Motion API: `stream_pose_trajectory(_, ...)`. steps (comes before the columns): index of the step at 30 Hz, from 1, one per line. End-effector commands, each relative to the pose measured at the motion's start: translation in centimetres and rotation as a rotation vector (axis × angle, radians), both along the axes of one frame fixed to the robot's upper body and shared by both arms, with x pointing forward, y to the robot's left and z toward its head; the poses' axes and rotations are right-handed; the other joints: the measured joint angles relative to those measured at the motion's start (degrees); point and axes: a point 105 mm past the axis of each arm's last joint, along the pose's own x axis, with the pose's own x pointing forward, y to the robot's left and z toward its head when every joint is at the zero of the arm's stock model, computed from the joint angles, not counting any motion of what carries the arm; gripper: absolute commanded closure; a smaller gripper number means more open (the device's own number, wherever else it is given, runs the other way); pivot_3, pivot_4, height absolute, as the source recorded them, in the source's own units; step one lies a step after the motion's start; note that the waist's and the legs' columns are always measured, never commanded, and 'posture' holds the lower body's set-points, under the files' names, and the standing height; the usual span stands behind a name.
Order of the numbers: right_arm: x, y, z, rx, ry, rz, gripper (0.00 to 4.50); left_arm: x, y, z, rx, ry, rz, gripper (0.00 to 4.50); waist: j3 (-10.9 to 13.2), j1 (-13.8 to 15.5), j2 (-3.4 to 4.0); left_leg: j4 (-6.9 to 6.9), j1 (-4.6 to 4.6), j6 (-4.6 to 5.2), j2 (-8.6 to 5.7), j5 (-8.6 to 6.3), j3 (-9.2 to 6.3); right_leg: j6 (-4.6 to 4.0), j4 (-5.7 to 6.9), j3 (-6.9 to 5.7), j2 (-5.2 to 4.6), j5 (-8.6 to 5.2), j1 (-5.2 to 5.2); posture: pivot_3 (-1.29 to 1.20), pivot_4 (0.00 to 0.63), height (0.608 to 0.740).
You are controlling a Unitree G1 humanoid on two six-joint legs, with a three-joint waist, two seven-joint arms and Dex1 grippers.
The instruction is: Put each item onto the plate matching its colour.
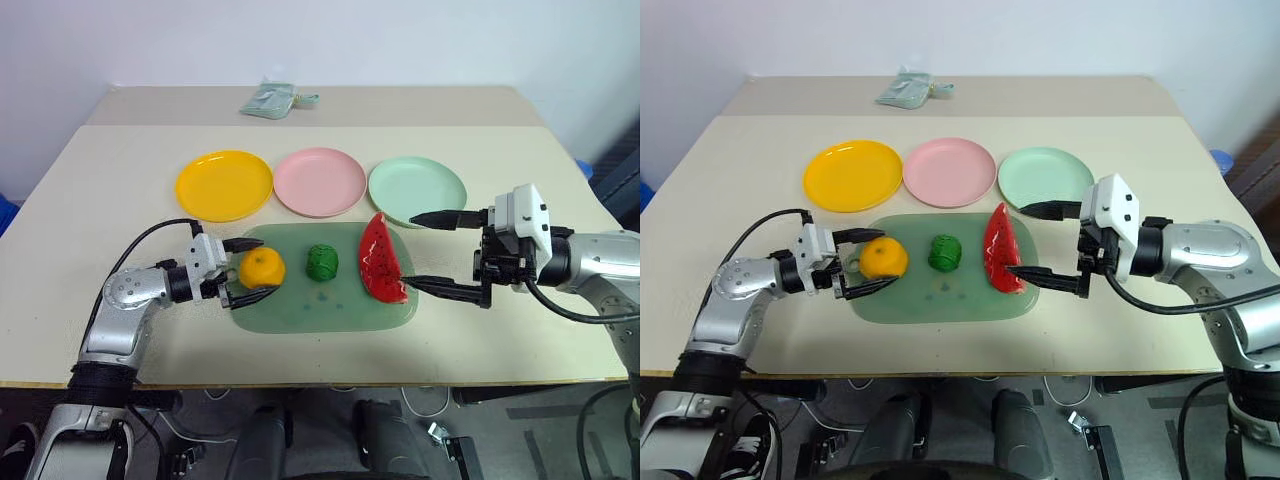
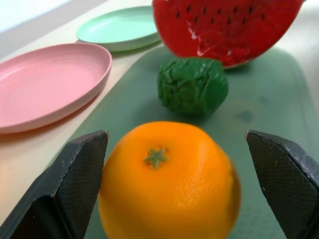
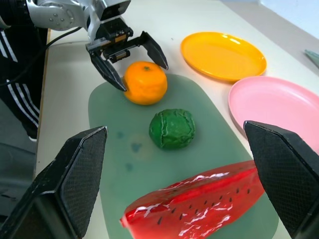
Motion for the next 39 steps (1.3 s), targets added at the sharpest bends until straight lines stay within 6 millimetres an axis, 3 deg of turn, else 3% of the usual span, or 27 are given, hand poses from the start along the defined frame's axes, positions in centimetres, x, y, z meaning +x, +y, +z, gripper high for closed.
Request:
stream_pose_trajectory(1, -0.1, 0.6, 1.1, 0.009, -0.057, 0.011, 0.01, 0.0, -0.2, -1.2, 0.045, 0.008, -0.008, 0.24, 0.00, -0.06, 0.00, 0.00, 0.00, 0.00, 0.00, 0.00, 0.00, 0.00, 0.00, 0.00, 0.00, 0.00, 0.00, 0.00, 0.150, 0.740)
stream_pose_trajectory(4, 0.1, 0.9, 1.4, 0.015, -0.065, 0.008, 0.00, 0.2, -0.4, -1.2, 0.023, 0.016, 0.002, 1.04, 0.00, -0.02, 0.00, 0.00, 0.00, 0.00, 0.00, 0.00, -0.01, 0.00, 0.01, 0.00, 0.00, 0.00, 0.00, 0.00, 0.150, 0.740)
stream_pose_trajectory(5, 0.1, 0.9, 1.5, 0.015, -0.066, 0.008, 0.00, 0.4, -0.5, -1.0, 0.011, 0.005, 0.019, 1.11, 0.00, 0.01, 0.00, 0.00, 0.00, 0.00, 0.00, 0.00, -0.01, 0.00, 0.01, 0.00, 0.00, 0.00, 0.00, 0.00, 0.150, 0.740)
stream_pose_trajectory(7, 0.1, 0.8, 1.5, 0.015, -0.066, 0.006, 0.00, 0.3, -0.7, -0.7, -0.002, 0.005, 0.007, 1.13, 0.00, 0.08, 0.00, 0.01, 0.00, 0.00, 0.00, 0.00, -0.01, 0.00, 0.01, 0.00, -0.01, 0.00, 0.00, 0.00, 0.150, 0.740)
stream_pose_trajectory(11, 0.4, 0.6, 1.5, 0.018, -0.074, -0.006, 0.00, 1.8, -0.1, 2.1, -0.133, -0.071, 0.102, 1.13, 0.00, 0.05, 0.00, 0.01, 0.00, 0.00, 0.00, 0.00, -0.01, 0.01, 0.02, 0.00, -0.01, 0.00, 0.01, 0.00, 0.150, 0.740)
stream_pose_trajectory(15, 1.0, 0.5, 2.1, 0.058, -0.099, -0.028, 0.00, 4.2, 1.5, 5.9, -0.290, -0.153, 0.252, 1.13, 0.01, 0.03, -0.03, 0.06, -0.03, 0.00, 0.00, 0.00, -0.05, 0.01, 0.03, -0.02, 0.01, 0.01, 0.00, 0.00, 0.150, 0.740)
stream_pose_trajectory(19, 3.4, 0.0, 2.8, 0.114, -0.157, -0.146, 0.00, 7.1, 2.8, 7.7, -0.303, -0.232, 0.428, 1.13, 0.01, -0.05, -0.03, 0.06, -0.02, 0.00, -0.01, 0.00, -0.04, 0.10, 0.04, -0.02, 0.01, 0.05, 0.00, 0.00, 0.150, 0.740)
stream_pose_trajectory(22, 5.8, -0.2, 3.0, 0.146, -0.207, -0.268, 0.00, 9.8, 4.6, 7.4, -0.292, -0.231, 0.620, 1.13, 0.00, -0.06, -0.03, 0.06, 0.00, 0.00, -0.03, 0.01, -0.03, 0.10, 0.04, -0.02, 0.01, 0.06, 0.01, 0.00, 0.150, 0.740)
stream_pose_trajectory(26, 6.4, 0.4, 2.9, 0.175, -0.234, -0.284, 0.00, 12.2, 6.8, 7.6, -0.386, -0.207, 0.829, 1.13, 0.01, -0.02, -0.05, 0.04, -0.06, 0.00, -0.04, 0.01, -0.05, 0.11, 0.03, -0.03, 0.02, 0.06, -0.04, 0.00, 0.150, 0.740)
stream_pose_trajectory(34, 6.3, 0.8, 2.6, 0.179, -0.221, -0.269, 0.00, 13.9, 6.3, 6.3, -0.435, -0.130, 0.881, 1.13, 0.01, -0.07, -0.05, 0.03, -0.15, 0.00, -0.07, 0.01, -0.04, 0.15, 0.01, -0.03, 0.01, 0.08, -0.13, 0.00, 0.150, 0.740)
stream_pose_trajectory(36, 6.2, 0.8, 2.5, 0.177, -0.217, -0.264, 0.00, 13.9, 6.2, 6.2, -0.445, -0.123, 0.877, 0.19, 0.01, -0.07, -0.05, 0.02, -0.15, 0.00, -0.07, 0.01, -0.03, 0.15, 0.00, -0.03, 0.01, 0.08, -0.13, 0.00, 0.150, 0.740)
stream_pose_trajectory(39, 6.0, 0.8, 2.5, 0.174, -0.218, -0.262, 0.00, 13.8, 6.3, 6.6, -0.422, -0.171, 0.872, 0.04, 0.01, -0.11, -0.05, 0.03, -0.15, 0.00, -0.07, 0.01, -0.03, 0.15, 0.00, -0.03, 0.01, 0.09, -0.14, 0.00, 0.150, 0.740)
